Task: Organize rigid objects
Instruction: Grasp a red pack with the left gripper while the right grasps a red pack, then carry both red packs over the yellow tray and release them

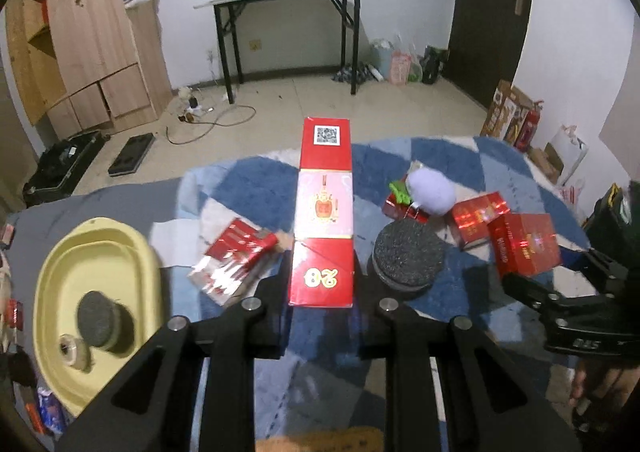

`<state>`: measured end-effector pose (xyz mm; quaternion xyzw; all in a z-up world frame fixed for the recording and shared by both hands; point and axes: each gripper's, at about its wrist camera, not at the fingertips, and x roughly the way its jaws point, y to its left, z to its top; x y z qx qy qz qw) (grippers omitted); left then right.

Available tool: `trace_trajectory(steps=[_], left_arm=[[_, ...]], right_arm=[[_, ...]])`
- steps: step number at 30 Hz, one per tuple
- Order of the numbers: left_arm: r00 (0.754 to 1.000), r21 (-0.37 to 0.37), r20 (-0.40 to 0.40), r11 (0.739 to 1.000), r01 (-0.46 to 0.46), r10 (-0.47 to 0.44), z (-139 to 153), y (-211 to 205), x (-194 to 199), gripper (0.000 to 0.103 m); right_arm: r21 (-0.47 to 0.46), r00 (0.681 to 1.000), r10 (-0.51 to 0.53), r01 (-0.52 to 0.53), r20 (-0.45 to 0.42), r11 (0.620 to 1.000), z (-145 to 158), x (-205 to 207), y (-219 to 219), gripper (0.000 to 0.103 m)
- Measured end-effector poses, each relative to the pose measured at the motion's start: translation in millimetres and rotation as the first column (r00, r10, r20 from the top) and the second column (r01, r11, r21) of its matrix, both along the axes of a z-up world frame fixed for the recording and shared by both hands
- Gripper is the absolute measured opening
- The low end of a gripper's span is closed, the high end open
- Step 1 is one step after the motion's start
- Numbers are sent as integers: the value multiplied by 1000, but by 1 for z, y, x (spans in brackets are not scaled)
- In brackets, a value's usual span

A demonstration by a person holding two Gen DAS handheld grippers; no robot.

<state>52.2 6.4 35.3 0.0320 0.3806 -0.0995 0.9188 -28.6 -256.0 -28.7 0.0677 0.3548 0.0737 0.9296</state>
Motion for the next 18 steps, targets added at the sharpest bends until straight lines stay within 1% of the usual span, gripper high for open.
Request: trace_trajectory(steps=[3, 6, 8, 9, 11, 13, 14, 15, 18], left_arm=[[1000, 6, 18, 1000, -16, 16, 16, 15, -16, 24], [999, 3, 10, 999, -39, 39, 30, 31, -31, 24], [998, 26, 28, 998, -55, 54, 40, 39, -42, 24], [997, 26, 38, 997, -66, 65, 44, 45, -49, 24], [995, 4, 43, 996, -94, 94, 41, 53, -55, 24], [989, -15, 44, 990, -143, 144, 28, 61, -58, 24], [986, -34, 29, 986, -161, 162, 21, 64, -58, 24], [984, -59, -4, 983, -176, 176, 12, 66, -54, 24], [983, -62, -19, 981, -184, 183, 6, 65, -49, 24]], right_arm=[[-13, 999, 25, -25, 26, 1000, 7, -8, 4, 94], [-35, 998, 48, -47, 35, 998, 7, -15, 10, 95], [-45, 998, 58, -57, 39, 997, 9, -15, 15, 95], [-52, 997, 66, -63, 45, 997, 9, -17, 17, 95], [-64, 996, 71, -69, 44, 996, 9, -17, 21, 95], [-69, 996, 75, -72, 41, 995, 7, -16, 21, 95], [-69, 997, 74, -71, 39, 995, 7, -13, 22, 95], [-70, 997, 73, -70, 37, 995, 7, -12, 21, 95], [-66, 997, 67, -65, 28, 996, 6, -11, 18, 95]])
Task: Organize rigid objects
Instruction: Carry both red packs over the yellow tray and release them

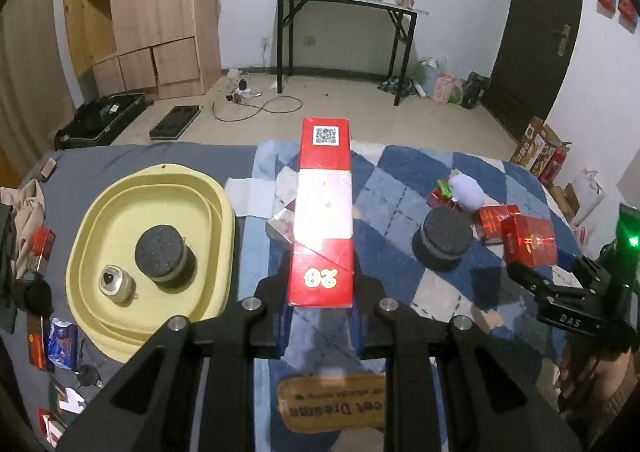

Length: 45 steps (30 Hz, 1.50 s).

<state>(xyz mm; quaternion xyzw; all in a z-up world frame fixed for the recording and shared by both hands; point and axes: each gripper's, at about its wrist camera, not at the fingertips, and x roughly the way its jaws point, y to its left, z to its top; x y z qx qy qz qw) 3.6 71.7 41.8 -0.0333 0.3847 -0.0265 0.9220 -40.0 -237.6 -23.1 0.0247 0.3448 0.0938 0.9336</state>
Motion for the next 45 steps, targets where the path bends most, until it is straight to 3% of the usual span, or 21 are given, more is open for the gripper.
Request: trace_trajectory(steps=[8, 12, 16, 23, 27, 31, 37, 45], left_arm=[[998, -54, 24, 997, -60, 61, 10, 24, 4, 24], [986, -110, 30, 980, -163, 167, 21, 73, 15, 24], [966, -70, 24, 964, -257, 259, 22, 122, 35, 24], [924, -51, -76, 924, -378, 374, -13, 202, 61, 24], [900, -82, -155, 902, -424, 408, -45, 242, 71, 24], [892, -66, -217, 906, -418, 396, -73, 255, 84, 24], [885, -96, -280, 907, -410, 371, -100, 260, 100, 24], [862, -105, -323, 890, -443, 391, -122, 265, 98, 24]], right_arm=[[-27, 1000, 28, -28, -5, 999, 0, 3, 10, 95], [-38, 994, 105, -105, 14, 994, 16, 4, 37, 95], [-57, 973, 230, -228, 31, 972, 39, 10, 85, 95], [-79, 879, 475, -472, 29, 878, 55, 42, 210, 95], [-97, 826, 563, -564, -35, 820, 42, 69, 279, 95], [-138, 782, 614, -623, -107, 769, 20, 93, 330, 95], [-178, 761, 623, -649, -184, 740, -6, 137, 368, 94], [-199, 737, 638, -676, -223, 710, -23, 148, 395, 95]])
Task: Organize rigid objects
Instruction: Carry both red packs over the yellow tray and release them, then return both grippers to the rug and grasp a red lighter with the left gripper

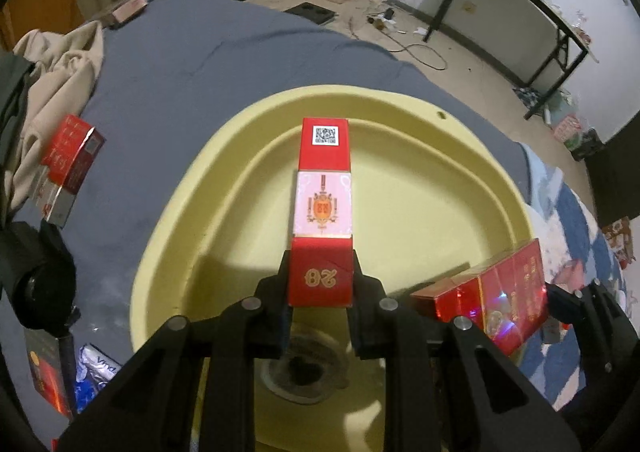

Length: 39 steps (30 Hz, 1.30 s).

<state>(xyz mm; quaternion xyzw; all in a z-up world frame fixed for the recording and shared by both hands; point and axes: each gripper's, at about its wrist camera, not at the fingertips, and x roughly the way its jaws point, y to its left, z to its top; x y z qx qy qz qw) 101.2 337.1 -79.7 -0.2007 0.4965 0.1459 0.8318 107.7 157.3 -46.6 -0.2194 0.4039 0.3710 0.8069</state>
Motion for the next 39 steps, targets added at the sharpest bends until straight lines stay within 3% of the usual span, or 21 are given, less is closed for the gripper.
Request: trace_trajectory(steps=[3, 7, 9, 10, 12, 14, 18, 21, 24, 29, 31, 34, 35, 39], left_arm=[[999, -34, 14, 999, -34, 34, -2, 8, -4, 24], [1000, -21, -7, 999, -25, 25, -8, 4, -3, 27], [999, -21, -13, 999, -40, 39, -9, 6, -5, 48], [998, -18, -3, 998, -59, 59, -5, 8, -7, 54], [995, -33, 44, 995, -92, 93, 9, 12, -12, 85], [988, -36, 98, 992, -117, 120, 28, 12, -16, 99], [980, 4, 176, 995, -98, 96, 71, -7, -17, 103], [977, 47, 212, 999, -1, -9, 99, -45, -17, 103], [961, 112, 239, 987, 118, -142, 122, -97, -26, 103], [902, 148, 277, 942, 301, -332, 135, -180, -39, 103], [868, 159, 259, 905, 393, -423, 128, -211, -45, 103], [841, 226, 206, 860, 457, -500, 116, -242, -50, 103], [840, 229, 199, 857, 461, -505, 115, -245, -48, 103], [850, 195, 198, 870, 453, -487, 112, -254, -48, 103]], right_arm=[[3, 1000, -8, 8, 2, 1000, -3, 2, 7, 95], [-22, 1000, -7, 7, 6, 1000, -9, -2, 13, 96], [-31, 1000, -2, 2, 6, 1000, -11, -7, 12, 101], [-29, 1000, -4, 5, 12, 1000, -10, -8, 11, 102], [8, 1000, -6, 6, 7, 1000, -4, -12, 5, 103], [33, 1000, -12, 12, 2, 999, 2, -20, -6, 103], [107, 999, -42, 40, 13, 993, 25, -44, -40, 103], [180, 994, -98, 90, 39, 980, 47, -68, -85, 103], [224, 981, -190, 175, 46, 959, 64, -90, -143, 103], [230, 937, -341, 316, 80, 921, 87, -125, -244, 103], [214, 912, -393, 364, 116, 906, 91, -143, -281, 103], [206, 869, -473, 441, 143, 873, 87, -160, -325, 103], [220, 849, -510, 476, 140, 852, 83, -163, -341, 103], [312, 732, -681, 642, 19, 700, 52, -170, -403, 103]])
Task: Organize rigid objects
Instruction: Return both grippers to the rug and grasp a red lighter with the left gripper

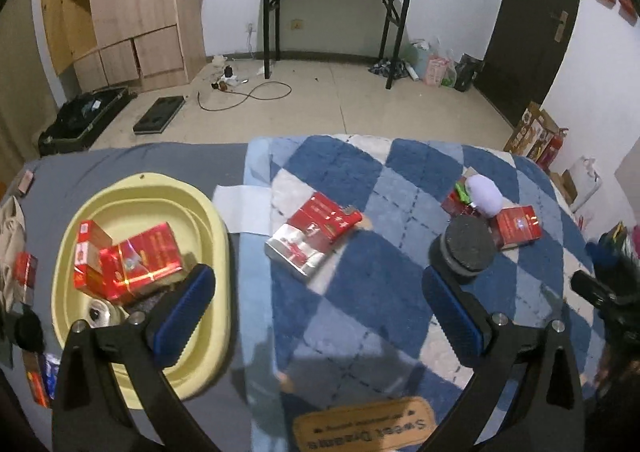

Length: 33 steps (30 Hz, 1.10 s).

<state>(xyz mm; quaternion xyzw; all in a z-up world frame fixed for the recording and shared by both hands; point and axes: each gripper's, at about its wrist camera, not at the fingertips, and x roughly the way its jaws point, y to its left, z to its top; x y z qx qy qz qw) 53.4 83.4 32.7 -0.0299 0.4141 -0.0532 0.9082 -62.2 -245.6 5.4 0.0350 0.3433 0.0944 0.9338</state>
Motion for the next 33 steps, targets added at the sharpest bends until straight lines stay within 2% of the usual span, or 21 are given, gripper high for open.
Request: trace_trajectory(steps=[7, 13, 16, 18, 24, 27, 28, 30, 33], left_arm=[[1000, -6, -8, 1000, 8, -8, -9, -4, 1, 103], [999, 10, -24, 999, 39, -38, -26, -11, 18, 102], [997, 8, -47, 998, 62, -61, -37, -15, 34, 92], [995, 11, -60, 996, 86, -85, -43, -18, 44, 81], [985, 53, -79, 986, 158, -153, -64, -26, 73, 81], [982, 18, -106, 987, 157, -154, -75, -24, 85, 80], [981, 6, -116, 988, 155, -153, -80, -24, 88, 78], [977, 2, -135, 986, 167, -165, -88, -26, 93, 67], [979, 15, -127, 987, 162, -159, -92, -28, 92, 60]], right_arm=[[-4, 997, -59, 59, -42, 998, -12, 27, -1, 103], [-45, 986, -125, 121, -106, 992, -39, 77, -14, 103], [-100, 987, -133, 124, -86, 987, -48, 97, -12, 103], [-92, 987, -131, 123, -91, 988, -55, 104, -13, 103], [-100, 988, -115, 105, -104, 989, -71, 123, -15, 103], [-93, 986, -119, 109, -119, 990, -79, 132, -19, 103], [-87, 985, -120, 110, -123, 990, -81, 134, -21, 103], [-82, 984, -121, 111, -130, 990, -86, 139, -22, 103], [-103, 985, -120, 108, -125, 989, -89, 144, -21, 103]])
